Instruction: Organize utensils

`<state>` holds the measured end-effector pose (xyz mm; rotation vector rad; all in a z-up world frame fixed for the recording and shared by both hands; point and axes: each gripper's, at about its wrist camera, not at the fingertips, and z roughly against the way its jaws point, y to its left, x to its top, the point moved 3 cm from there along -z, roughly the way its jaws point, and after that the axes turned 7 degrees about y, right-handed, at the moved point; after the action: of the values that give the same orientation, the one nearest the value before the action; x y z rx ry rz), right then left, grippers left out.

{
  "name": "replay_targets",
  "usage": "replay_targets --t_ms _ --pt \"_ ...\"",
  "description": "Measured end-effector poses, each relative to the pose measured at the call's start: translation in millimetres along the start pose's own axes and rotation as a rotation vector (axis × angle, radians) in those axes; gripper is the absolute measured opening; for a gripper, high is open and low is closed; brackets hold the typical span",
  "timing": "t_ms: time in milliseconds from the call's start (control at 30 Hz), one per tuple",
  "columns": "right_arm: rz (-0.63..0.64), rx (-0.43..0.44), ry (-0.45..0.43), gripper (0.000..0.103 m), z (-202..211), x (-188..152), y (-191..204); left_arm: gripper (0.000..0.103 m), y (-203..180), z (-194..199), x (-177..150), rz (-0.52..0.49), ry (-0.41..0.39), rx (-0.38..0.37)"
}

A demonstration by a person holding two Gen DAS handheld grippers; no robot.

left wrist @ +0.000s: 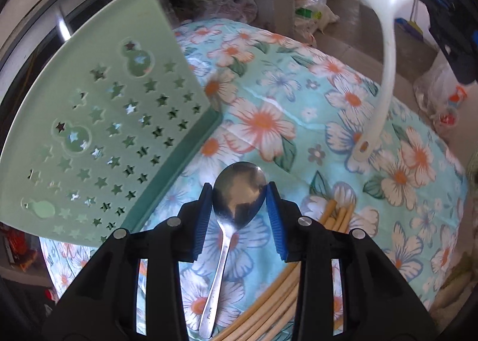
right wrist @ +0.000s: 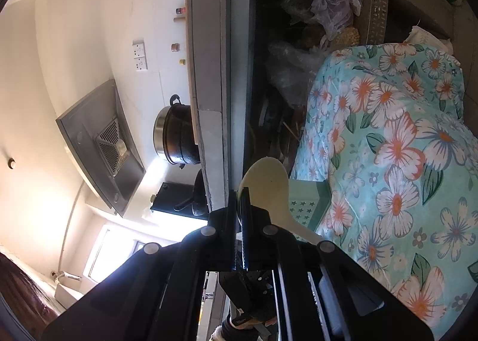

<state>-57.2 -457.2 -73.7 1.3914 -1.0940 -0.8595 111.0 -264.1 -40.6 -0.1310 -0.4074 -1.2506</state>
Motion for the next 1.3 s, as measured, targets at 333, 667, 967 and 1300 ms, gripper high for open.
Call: replay_targets --t_ms 333,667,967,1300 --pt "-0.01 0.01 0.008 0.003 -2 -1 -1 0.035 33 -10 -7 0.213 0.031 -0.218" --pt "-0.006 0.011 0.004 0.003 1 -1 0 0.035 51 -6 -12 0.254 -0.01 -0.092" --pt "-0.01 0.01 0.014 0.003 -3 -2 0 0.035 10 14 -2 -0.021 -0.069 0.135" --pt "-0.009 0.011 0.013 0.003 -3 -3 0 0.015 -20 -29 3 -0.252 0.072 0.34"
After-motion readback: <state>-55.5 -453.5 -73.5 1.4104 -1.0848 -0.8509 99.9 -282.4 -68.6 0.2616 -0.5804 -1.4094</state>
